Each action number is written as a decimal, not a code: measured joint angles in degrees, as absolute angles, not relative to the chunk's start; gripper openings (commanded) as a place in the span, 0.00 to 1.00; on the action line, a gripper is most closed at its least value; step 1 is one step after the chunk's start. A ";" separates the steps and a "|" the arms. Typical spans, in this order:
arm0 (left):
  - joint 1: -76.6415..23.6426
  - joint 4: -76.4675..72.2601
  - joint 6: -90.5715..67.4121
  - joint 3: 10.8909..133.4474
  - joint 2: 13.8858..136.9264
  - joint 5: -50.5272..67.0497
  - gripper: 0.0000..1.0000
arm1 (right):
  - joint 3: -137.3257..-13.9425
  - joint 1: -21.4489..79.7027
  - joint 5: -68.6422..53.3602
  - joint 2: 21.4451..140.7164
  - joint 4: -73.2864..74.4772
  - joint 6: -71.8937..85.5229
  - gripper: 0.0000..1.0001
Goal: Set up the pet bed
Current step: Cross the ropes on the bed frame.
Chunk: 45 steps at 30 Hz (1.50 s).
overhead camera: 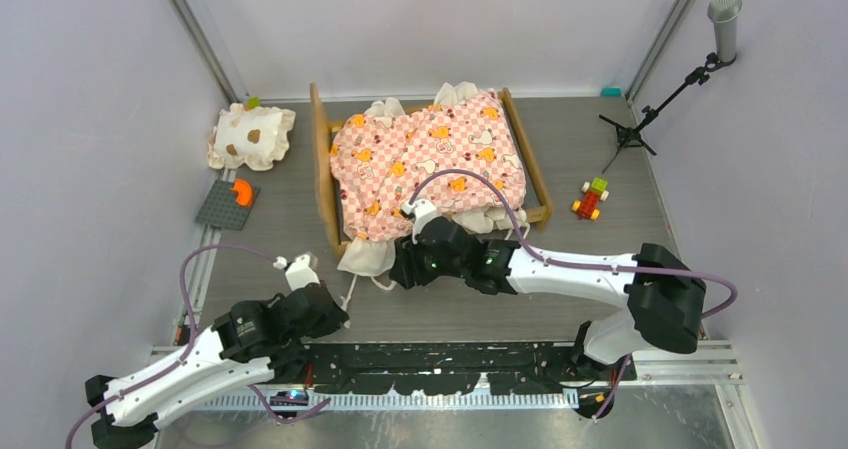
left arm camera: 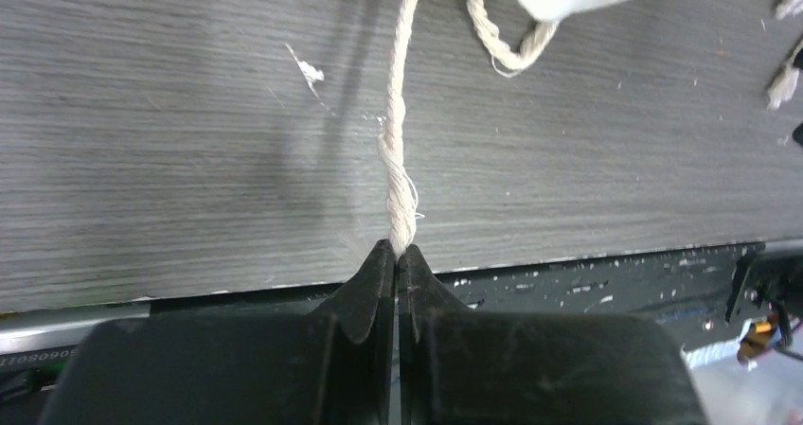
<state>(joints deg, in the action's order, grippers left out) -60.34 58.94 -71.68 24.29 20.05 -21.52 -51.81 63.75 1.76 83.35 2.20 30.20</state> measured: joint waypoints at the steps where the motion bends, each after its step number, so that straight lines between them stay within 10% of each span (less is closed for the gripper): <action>1: -60.36 58.96 -71.55 24.21 19.68 -21.04 0.00 | -51.72 63.81 1.67 83.40 1.89 30.35 0.49; 45: -76.55 53.39 -79.11 18.72 23.49 -19.66 0.00 | -57.65 65.10 -9.37 106.04 -9.67 2.92 0.61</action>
<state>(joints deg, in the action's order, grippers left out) -76.55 53.39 -79.11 18.72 23.49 -19.66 -57.65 65.10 -9.37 106.04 -9.67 2.92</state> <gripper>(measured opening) 0.011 0.620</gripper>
